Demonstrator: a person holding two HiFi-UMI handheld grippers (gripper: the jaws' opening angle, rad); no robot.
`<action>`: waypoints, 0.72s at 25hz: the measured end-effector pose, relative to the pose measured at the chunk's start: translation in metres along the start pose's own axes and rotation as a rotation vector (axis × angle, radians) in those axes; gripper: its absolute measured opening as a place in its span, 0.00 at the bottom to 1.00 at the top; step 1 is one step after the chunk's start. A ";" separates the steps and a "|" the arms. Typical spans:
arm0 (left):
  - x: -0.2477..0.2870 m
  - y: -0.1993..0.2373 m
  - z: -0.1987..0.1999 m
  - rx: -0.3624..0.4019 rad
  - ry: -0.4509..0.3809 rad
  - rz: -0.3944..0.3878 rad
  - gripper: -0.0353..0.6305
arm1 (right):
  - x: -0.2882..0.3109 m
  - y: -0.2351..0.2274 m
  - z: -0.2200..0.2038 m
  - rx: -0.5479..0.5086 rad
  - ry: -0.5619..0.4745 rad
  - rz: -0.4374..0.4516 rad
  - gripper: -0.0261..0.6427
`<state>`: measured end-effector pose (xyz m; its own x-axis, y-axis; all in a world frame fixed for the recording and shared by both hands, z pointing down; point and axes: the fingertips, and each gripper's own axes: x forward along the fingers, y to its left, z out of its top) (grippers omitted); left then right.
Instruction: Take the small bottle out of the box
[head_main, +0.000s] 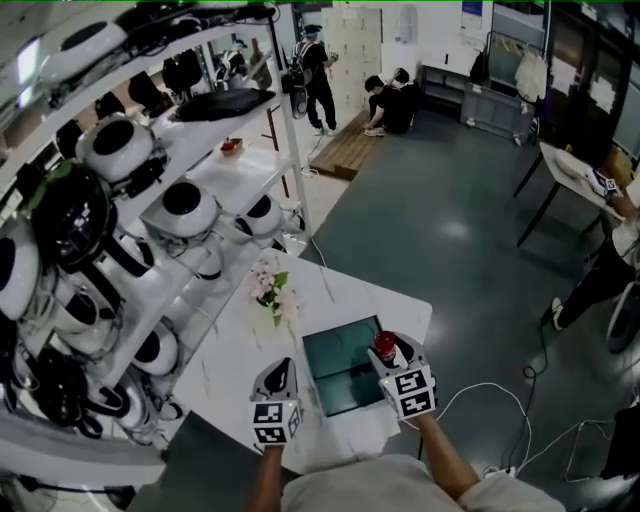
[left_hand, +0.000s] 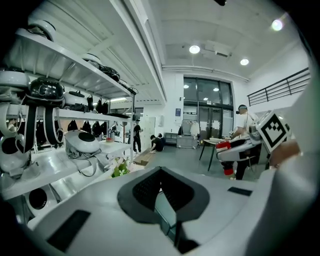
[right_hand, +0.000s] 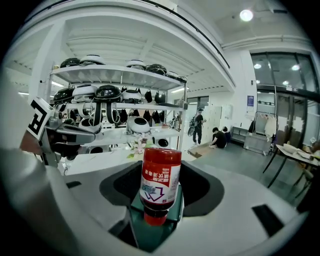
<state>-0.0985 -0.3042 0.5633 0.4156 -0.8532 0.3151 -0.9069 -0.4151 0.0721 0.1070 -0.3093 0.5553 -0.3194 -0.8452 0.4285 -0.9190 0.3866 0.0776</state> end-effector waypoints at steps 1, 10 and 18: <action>-0.002 0.000 0.003 0.004 -0.007 0.003 0.08 | -0.002 0.000 0.004 -0.001 -0.010 -0.001 0.41; -0.007 0.004 0.033 0.028 -0.078 0.035 0.08 | -0.007 0.000 0.034 -0.028 -0.086 0.003 0.41; -0.009 0.002 0.034 0.027 -0.083 0.040 0.08 | -0.011 -0.001 0.030 -0.028 -0.087 -0.002 0.41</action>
<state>-0.1020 -0.3087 0.5283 0.3845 -0.8920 0.2378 -0.9211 -0.3877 0.0350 0.1038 -0.3119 0.5234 -0.3375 -0.8744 0.3486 -0.9132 0.3940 0.1043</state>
